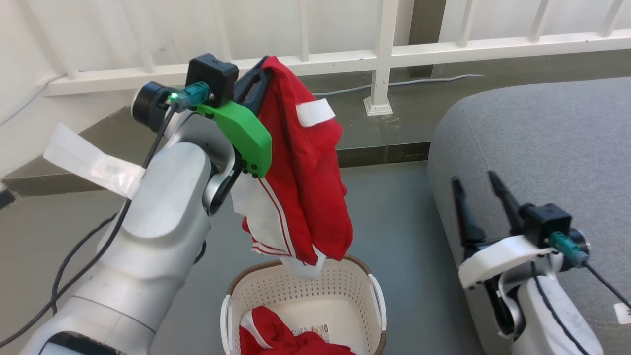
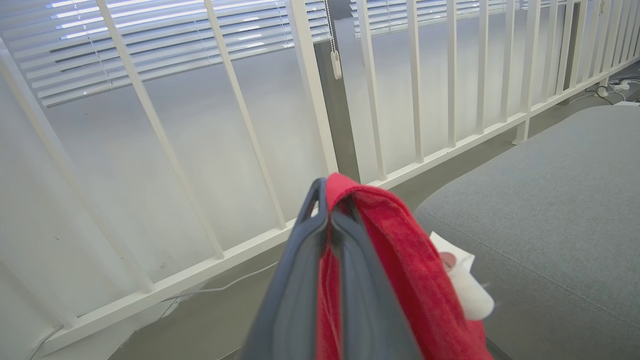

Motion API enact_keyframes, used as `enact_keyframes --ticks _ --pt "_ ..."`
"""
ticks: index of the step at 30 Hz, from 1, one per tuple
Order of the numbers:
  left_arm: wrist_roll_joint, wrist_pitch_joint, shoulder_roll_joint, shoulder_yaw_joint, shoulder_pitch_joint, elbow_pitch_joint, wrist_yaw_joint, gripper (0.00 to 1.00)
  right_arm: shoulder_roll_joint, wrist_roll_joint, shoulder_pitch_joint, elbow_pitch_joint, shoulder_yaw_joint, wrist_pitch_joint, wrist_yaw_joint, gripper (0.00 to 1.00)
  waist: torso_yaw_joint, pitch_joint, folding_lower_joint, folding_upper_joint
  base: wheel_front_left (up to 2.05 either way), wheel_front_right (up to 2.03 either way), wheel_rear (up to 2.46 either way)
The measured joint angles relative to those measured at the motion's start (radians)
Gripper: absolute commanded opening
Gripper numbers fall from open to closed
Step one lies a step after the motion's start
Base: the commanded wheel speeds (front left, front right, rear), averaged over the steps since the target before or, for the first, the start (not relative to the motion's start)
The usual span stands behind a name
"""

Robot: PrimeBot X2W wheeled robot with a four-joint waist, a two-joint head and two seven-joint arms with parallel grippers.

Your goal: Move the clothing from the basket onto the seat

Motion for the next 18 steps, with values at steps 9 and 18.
enact_keyframes --ticks 9,18 --pt "-0.012 0.032 -0.002 -0.026 0.030 -0.021 0.000 0.00 0.000 0.030 -0.007 0.042 0.174 0.000 0.047 1.00 0.009 0.001 0.0000 0.0000 0.00 0.00 0.00" --pt "-0.025 0.043 -0.008 -0.071 0.030 -0.064 0.000 0.00 -0.008 0.045 -0.112 0.126 0.350 0.000 0.060 1.00 0.046 0.014 0.0001 0.0000 0.00 0.00 0.00"
